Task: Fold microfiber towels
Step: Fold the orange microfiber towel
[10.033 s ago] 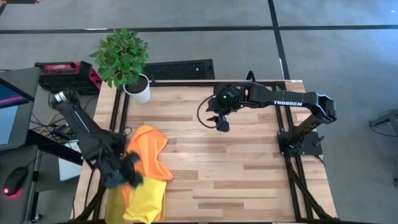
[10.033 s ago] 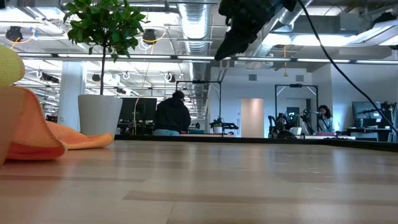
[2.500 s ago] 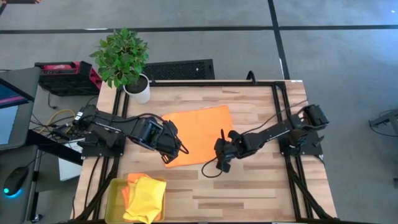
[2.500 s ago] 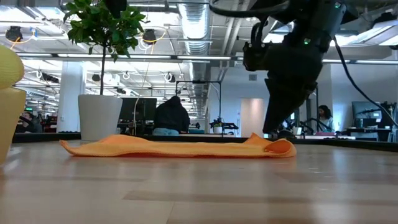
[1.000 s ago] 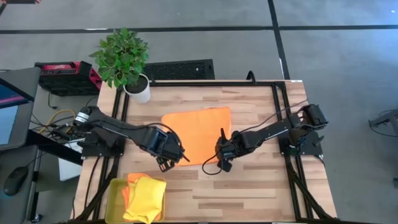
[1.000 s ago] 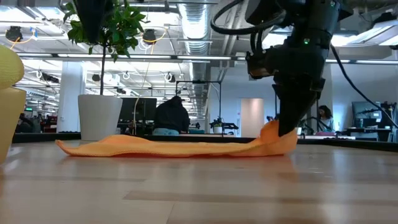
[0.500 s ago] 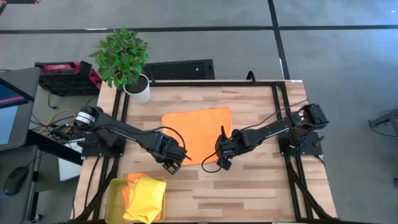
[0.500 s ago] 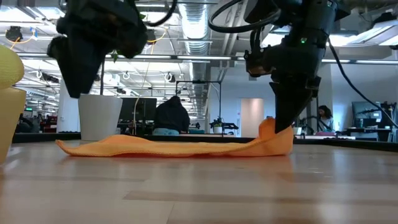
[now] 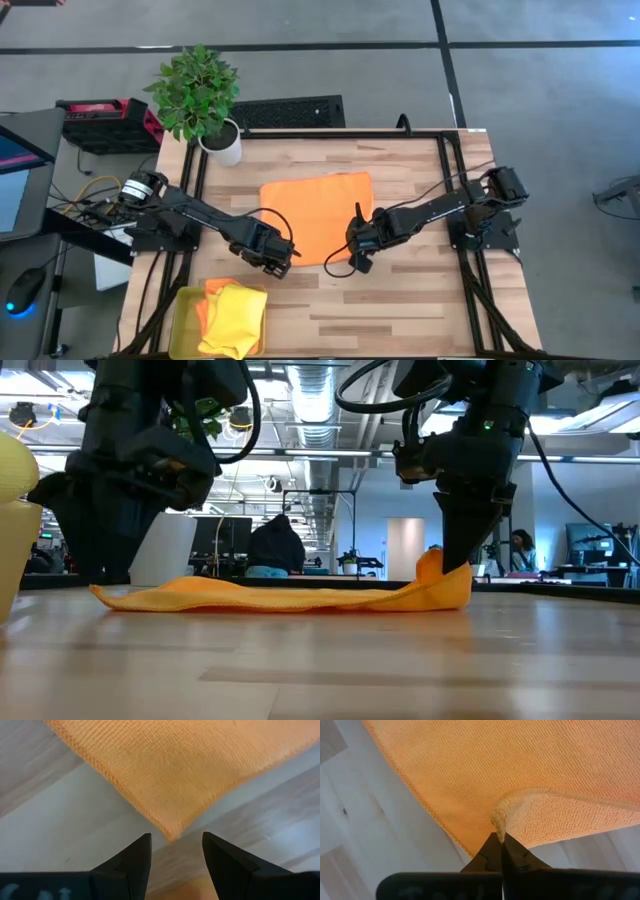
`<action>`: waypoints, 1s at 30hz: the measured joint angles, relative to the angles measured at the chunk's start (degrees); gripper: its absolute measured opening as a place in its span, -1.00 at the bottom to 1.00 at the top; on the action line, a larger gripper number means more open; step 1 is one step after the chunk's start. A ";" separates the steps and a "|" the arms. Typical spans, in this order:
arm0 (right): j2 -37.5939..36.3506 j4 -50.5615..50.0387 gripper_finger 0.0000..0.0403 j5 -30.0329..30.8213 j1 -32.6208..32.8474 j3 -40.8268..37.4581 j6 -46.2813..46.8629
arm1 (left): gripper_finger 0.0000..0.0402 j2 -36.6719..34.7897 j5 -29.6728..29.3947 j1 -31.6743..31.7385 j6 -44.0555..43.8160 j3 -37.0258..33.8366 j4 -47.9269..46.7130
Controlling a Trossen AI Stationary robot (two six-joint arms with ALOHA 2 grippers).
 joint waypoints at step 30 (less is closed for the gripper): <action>0.00 -0.20 -0.97 -0.07 -0.68 -0.04 -1.09 | -0.16 1.77 -6.22 -1.69 -7.36 -2.74 7.56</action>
